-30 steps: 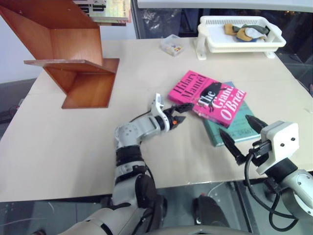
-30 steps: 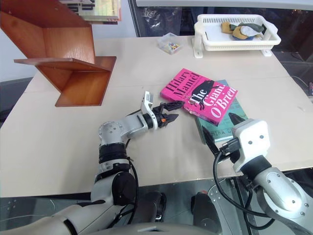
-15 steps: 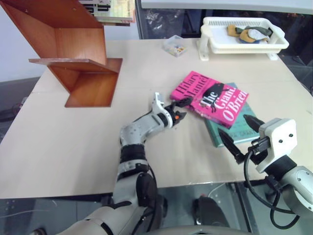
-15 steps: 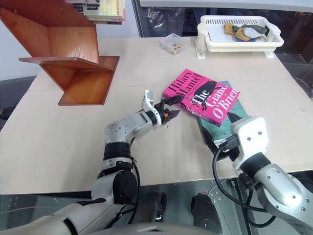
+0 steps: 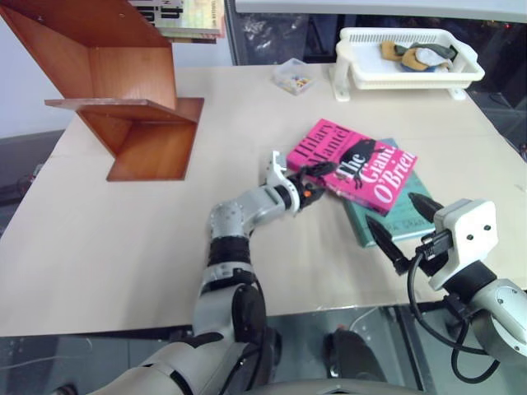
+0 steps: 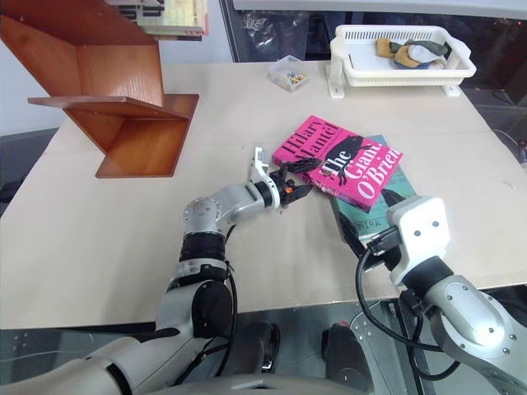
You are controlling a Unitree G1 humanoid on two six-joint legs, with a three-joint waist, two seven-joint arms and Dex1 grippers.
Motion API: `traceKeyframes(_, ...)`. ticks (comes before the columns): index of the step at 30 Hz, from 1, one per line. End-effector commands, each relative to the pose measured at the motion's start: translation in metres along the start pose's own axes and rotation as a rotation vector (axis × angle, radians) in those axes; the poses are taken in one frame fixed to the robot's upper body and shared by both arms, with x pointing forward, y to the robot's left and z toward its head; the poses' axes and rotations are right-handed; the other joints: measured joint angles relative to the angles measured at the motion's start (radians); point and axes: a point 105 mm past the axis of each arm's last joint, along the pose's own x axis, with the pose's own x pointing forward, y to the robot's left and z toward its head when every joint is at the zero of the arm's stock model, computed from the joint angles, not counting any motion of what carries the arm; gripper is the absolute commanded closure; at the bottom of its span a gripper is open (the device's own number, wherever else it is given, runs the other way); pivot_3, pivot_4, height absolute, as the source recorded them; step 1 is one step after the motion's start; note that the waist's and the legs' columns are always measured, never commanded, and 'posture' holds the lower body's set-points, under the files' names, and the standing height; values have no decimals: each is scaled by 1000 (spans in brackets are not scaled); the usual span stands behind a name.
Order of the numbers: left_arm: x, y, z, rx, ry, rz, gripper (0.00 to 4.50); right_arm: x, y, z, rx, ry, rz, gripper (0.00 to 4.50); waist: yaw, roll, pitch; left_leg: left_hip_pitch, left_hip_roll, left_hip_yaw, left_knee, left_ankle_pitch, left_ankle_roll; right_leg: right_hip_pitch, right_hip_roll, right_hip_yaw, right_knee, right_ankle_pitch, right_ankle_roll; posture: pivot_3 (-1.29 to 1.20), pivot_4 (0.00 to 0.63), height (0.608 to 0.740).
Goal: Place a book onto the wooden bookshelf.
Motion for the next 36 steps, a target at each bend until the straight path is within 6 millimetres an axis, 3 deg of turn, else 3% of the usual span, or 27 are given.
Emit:
traceKeyframes(1, 34, -42, -44, -42, 107, -151, 0, -2, 1, 10, -24, -43, 1, 235, 0, 0, 0, 0, 0, 0, 0, 0, 0, 0, 0, 0, 0, 0, 0, 0, 150, 740)
traceKeyframes(3, 37, -42, -46, -55, 108, -152, 0, -1, 1, 10, -26, -42, 1, 235, 0, 0, 0, 0, 0, 0, 0, 0, 0, 0, 0, 0, 0, 0, 0, 0, 150, 740)
traceKeyframes(4, 38, -42, -47, -61, 107, -153, 536, -1, 0, 10, -27, -42, 0, 0, 0, 0, 0, 0, 0, 0, 0, 0, 0, 0, 0, 0, 0, 0, 0, 0, 150, 740)
traceKeyframes(6, 41, -42, -48, -74, 103, -150, 1190, -1, 0, 10, -30, -42, 0, 0, 0, 0, 0, 0, 0, 0, 0, 0, 0, 0, 0, 0, 0, 0, 0, 0, 150, 740)
traceKeyframes(12, 44, -41, -48, -96, 98, -148, 4202, -1, -1, 11, -37, -42, -4, 0, 0, 0, 0, 0, 0, 0, 0, 0, 0, 0, 0, 0, 0, 0, 0, 0, 150, 740)
traceKeyframes(13, 43, -41, -47, -97, 95, -149, 4435, -1, -1, 11, -39, -42, -5, 0, -1, 0, 0, 0, 0, 0, 0, 0, 0, 0, 0, 0, 0, 0, 0, 0, 150, 740)
traceKeyframes(19, 33, -39, -32, -95, 77, -148, 4435, 0, -2, 11, -47, -46, -10, 0, 0, 0, 0, 0, 0, 0, 0, 0, 0, 0, 0, 0, 0, 0, 0, 0, 150, 740)
traceKeyframes(22, 15, -45, -10, -18, 51, -175, 4435, 0, -2, 11, -48, -50, -12, 0, 0, 0, 0, 0, 0, 0, 0, 0, 0, 0, 0, 0, 0, 0, 0, 0, 150, 740)
traceKeyframes(29, -42, -87, 46, 466, -9, -278, 4435, 7, 2, 12, -41, -67, 23, 0, -25, 0, 0, 0, 1, 0, -1, 0, 0, -1, 2, 0, 1, 0, 0, 0, 150, 740)
traceKeyframes(32, -64, -109, 57, 808, -16, -309, 4435, 11, 1, 13, -37, -78, 40, 0, -27, 0, 0, 1, 0, 1, -2, 0, 0, -1, 2, 1, 0, 0, 0, 0, 150, 740)
traceKeyframes(36, -100, -137, 73, 1623, -59, -325, 4435, 13, 1, 16, -28, -97, 85, 0, -24, 1, 1, 0, 0, 1, -3, 0, 0, -2, 1, 1, -1, 0, 0, 0, 150, 740)
